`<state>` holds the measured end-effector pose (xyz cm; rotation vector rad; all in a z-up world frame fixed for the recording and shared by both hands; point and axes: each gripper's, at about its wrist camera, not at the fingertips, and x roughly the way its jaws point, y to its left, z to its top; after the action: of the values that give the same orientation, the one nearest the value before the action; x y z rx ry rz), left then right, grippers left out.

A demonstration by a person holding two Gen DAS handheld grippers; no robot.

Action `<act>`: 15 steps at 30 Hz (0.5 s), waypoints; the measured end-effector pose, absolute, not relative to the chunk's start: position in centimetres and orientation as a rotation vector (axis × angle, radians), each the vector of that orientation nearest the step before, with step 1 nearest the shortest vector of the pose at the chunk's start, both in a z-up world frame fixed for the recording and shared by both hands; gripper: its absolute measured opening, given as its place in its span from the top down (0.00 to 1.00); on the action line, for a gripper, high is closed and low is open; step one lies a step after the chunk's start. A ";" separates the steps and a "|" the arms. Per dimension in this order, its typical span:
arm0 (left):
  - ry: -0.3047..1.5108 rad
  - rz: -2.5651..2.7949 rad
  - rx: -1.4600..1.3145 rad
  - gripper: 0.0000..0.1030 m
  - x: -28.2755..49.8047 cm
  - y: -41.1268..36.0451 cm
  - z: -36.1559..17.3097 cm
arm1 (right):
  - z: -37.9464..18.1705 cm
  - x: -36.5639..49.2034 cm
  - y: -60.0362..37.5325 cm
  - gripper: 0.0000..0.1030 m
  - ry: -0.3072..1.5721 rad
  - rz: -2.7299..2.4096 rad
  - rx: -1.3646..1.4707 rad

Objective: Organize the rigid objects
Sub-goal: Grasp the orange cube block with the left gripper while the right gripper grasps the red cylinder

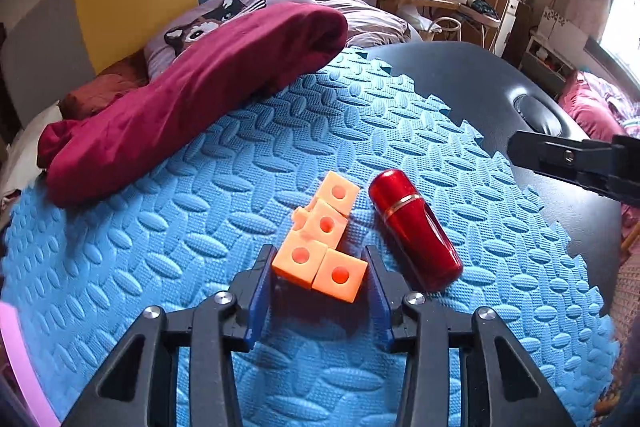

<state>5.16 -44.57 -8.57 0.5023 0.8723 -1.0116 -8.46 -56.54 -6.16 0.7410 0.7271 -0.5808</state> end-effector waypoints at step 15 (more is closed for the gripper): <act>0.925 -0.875 0.354 0.58 1.4 -34.4 -8.2 | -7.0 -4.8 -53.4 0.58 0.793 -0.392 0.629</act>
<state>1.38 -34.37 -8.24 0.3536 0.9251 -0.8750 -4.76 -53.37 -6.96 0.6289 0.7930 -0.3916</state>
